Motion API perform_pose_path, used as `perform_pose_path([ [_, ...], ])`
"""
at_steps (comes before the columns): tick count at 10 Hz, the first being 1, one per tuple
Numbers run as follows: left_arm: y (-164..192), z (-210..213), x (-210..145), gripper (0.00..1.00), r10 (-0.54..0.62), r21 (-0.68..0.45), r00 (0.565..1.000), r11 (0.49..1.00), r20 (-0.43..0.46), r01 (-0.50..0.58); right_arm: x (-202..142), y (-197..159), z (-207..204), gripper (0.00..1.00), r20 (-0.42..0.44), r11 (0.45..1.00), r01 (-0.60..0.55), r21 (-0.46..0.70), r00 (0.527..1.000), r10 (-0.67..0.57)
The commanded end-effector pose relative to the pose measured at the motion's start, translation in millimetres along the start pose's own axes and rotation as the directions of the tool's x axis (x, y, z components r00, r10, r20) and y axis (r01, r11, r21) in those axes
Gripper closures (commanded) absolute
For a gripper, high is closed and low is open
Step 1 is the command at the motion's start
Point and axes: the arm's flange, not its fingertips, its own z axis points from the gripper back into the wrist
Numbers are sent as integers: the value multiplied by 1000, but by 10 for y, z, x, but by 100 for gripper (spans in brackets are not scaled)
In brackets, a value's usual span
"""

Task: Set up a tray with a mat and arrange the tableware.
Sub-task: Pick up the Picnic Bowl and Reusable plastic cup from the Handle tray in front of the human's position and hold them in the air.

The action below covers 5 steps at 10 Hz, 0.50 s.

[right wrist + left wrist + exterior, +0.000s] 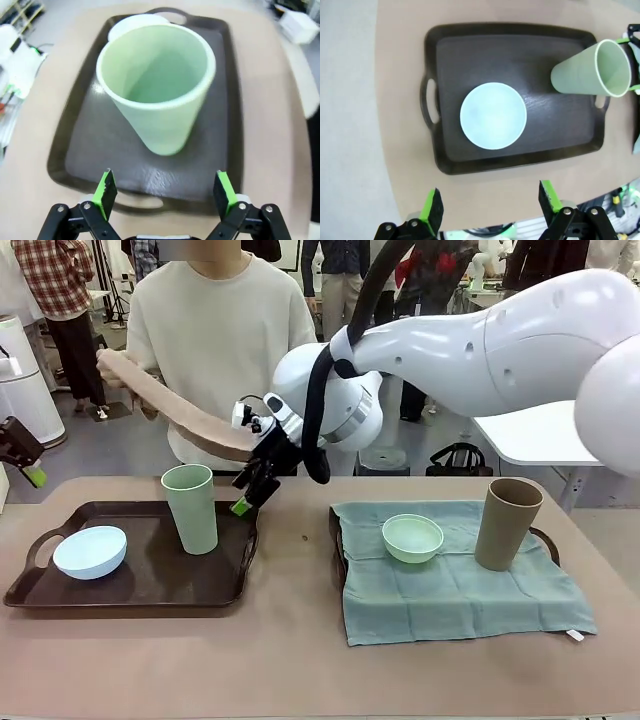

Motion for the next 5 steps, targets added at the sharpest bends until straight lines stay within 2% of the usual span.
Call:
perform_pose_path([
  [1,-62,15,35,0,20,36,1000,999,15,-20,-40,-195,-65,0,56,992,-33,118,998,27],
  [2,-62,9,27,0,17,36,1000,999,21,-17,-53,-213,-62,0,64,992,4,122,998,-12],
  [3,-12,-4,5,0,-2,1,1000,1000,-1,2,-49,-156,-29,0,16,987,120,110,992,-122],
  [4,-12,-4,5,0,-2,1,1000,1000,-1,2,-35,-101,-111,0,46,995,-15,94,999,10],
  [5,-12,-4,5,0,-2,1,1000,1000,-1,2,-35,-101,-111,0,46,995,-15,94,999,10],
])
